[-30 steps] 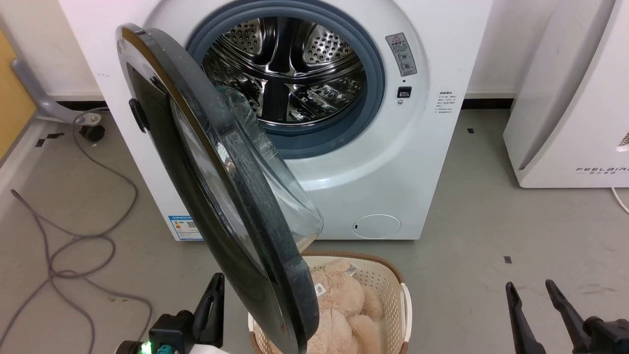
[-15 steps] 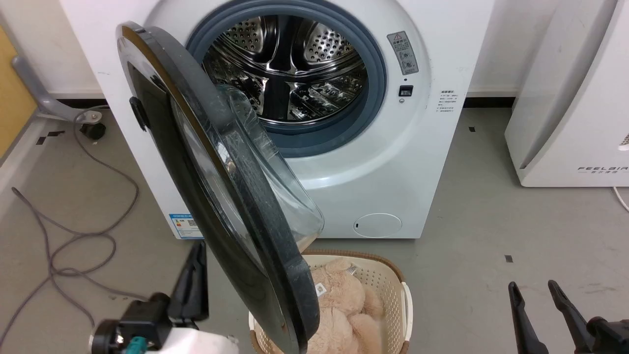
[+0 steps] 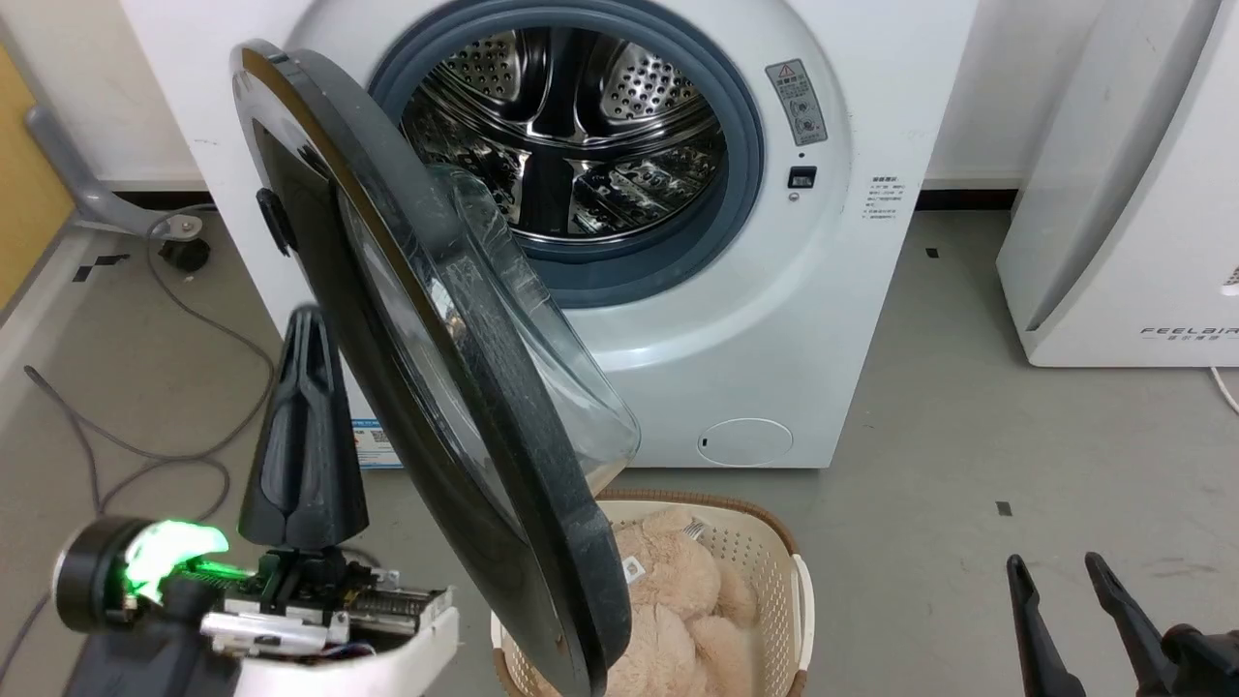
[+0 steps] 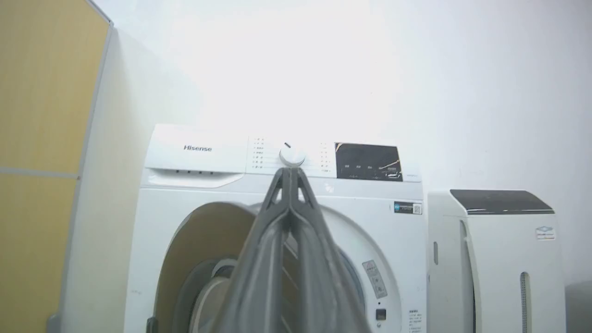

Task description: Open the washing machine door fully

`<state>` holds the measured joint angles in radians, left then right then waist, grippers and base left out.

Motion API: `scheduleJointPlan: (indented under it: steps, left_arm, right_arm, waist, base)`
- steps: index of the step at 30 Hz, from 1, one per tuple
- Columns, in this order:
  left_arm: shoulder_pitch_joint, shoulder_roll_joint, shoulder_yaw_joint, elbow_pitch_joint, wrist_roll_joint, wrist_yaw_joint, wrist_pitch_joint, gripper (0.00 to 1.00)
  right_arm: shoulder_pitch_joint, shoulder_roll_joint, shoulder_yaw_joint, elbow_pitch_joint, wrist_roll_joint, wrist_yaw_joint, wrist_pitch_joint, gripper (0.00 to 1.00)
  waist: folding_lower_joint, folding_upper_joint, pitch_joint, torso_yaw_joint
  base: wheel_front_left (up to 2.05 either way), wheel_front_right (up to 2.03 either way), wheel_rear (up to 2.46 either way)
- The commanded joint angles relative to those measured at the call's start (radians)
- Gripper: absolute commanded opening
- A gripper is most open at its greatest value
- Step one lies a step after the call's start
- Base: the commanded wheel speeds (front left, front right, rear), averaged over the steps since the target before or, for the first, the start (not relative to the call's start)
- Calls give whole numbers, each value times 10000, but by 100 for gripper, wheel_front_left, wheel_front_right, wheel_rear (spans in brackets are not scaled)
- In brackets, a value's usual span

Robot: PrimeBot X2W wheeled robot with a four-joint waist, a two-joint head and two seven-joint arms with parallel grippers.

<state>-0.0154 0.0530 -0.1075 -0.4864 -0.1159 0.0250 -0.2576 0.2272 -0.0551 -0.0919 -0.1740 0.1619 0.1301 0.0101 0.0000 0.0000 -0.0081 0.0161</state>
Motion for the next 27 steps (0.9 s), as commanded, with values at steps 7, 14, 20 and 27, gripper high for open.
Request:
scheduleJointPlan:
  steps: [7,14,20,27]
  left_arm:
    - [-318,-18,-1217,-1407,-21,-307,-42,0]
    - [512,-25,-3753,-251,-232,-766,-42,0]
    - [1264,-26,-4902,1642,-312,-793,299,0]
    - [1361,-26,-5074,3238,-502,-573,1364,0]
  right_arm:
    - [73,49,-149,41,54,6,-60,100]
    - [50,49,-184,85,19,6,-11,100]
    - [53,49,-186,99,26,6,-7,100]
    - [82,49,-190,143,55,6,7,100]
  waist:
    - [0,0,16,90]
    - [0,0,-62,169]
    - [0,0,-108,167]
    - [0,0,-112,183]
  base:
    - [0,0,0]
    - [0,0,0]
    - [0,0,0]
    - [0,0,0]
